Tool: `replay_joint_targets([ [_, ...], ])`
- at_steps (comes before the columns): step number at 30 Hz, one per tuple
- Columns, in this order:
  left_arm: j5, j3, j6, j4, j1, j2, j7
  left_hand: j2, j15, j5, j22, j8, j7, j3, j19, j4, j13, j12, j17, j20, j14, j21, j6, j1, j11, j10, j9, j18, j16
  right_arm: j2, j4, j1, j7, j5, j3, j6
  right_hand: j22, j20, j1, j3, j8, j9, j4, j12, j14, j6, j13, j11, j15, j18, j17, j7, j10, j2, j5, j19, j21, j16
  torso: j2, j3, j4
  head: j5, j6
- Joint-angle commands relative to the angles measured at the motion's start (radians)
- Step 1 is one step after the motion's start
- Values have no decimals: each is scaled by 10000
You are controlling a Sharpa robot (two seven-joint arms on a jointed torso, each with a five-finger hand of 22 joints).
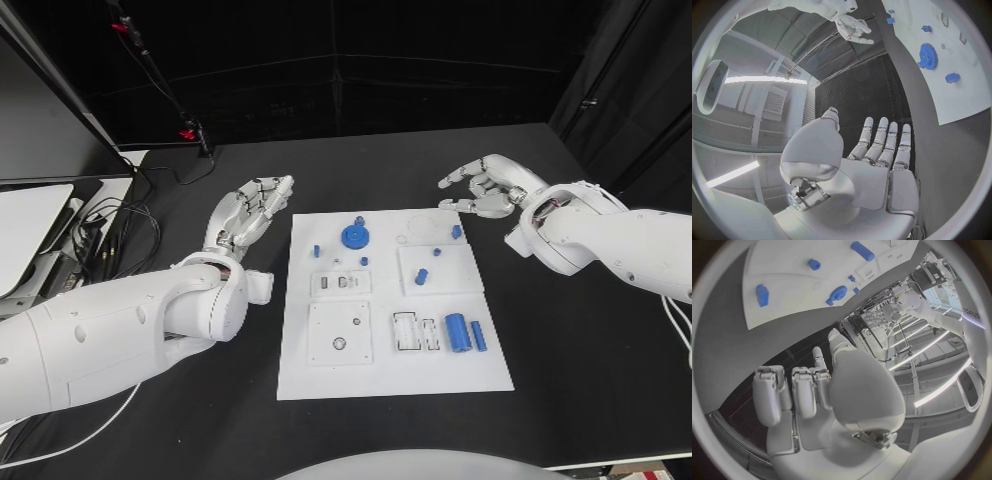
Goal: Assemble the parts on the task board
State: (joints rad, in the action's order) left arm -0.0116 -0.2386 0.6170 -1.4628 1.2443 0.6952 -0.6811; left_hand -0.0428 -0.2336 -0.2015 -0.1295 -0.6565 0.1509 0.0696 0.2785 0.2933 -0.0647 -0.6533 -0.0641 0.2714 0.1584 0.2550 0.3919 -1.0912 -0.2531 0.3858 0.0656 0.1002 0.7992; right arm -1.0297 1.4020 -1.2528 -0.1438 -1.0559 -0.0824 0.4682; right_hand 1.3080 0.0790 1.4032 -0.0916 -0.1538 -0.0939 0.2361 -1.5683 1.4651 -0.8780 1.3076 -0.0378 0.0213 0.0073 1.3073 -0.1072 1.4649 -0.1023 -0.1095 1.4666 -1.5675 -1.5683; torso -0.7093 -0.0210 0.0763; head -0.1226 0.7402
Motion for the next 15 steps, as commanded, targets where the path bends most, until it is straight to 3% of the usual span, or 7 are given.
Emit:
replay_joint_targets([
  [1,-63,10,-67,3,0,9,-2520,-118,-40,-39,-10,61,1398,70,-5,-19,7,-16,1,48,31,57,62,1,-15,77,2,101,19,-198,-79,23,-65,-242,-2,-61,2628,100,124,-3,-39,-8,65,-25,1057,-67,2632,-31,-64,-73,2635,-31,1059,-2,-2,1042,-33,-25,-2,2,21,-118,3],
  [6,-63,10,-66,8,-10,16,-2522,-118,-40,-39,-10,61,1398,70,-5,-19,7,-16,1,48,31,57,62,1,-15,77,2,101,19,-240,-368,101,174,-586,-6,-350,2628,126,218,27,68,37,128,-25,1057,53,2632,56,-28,-73,2635,8,1059,-45,121,1042,-33,-25,-9,8,2,-176,-6],
  [15,-64,10,-52,-10,-25,111,-2530,-131,-42,-49,-14,62,1398,75,0,-21,7,-18,0,51,38,66,68,-15,-15,85,3,101,20,-69,-777,565,478,-1352,-6,-796,2628,101,343,43,209,96,228,-25,1057,235,2632,167,39,-73,2635,119,1059,-96,221,1042,-33,-25,2,35,-37,-301,7],
])
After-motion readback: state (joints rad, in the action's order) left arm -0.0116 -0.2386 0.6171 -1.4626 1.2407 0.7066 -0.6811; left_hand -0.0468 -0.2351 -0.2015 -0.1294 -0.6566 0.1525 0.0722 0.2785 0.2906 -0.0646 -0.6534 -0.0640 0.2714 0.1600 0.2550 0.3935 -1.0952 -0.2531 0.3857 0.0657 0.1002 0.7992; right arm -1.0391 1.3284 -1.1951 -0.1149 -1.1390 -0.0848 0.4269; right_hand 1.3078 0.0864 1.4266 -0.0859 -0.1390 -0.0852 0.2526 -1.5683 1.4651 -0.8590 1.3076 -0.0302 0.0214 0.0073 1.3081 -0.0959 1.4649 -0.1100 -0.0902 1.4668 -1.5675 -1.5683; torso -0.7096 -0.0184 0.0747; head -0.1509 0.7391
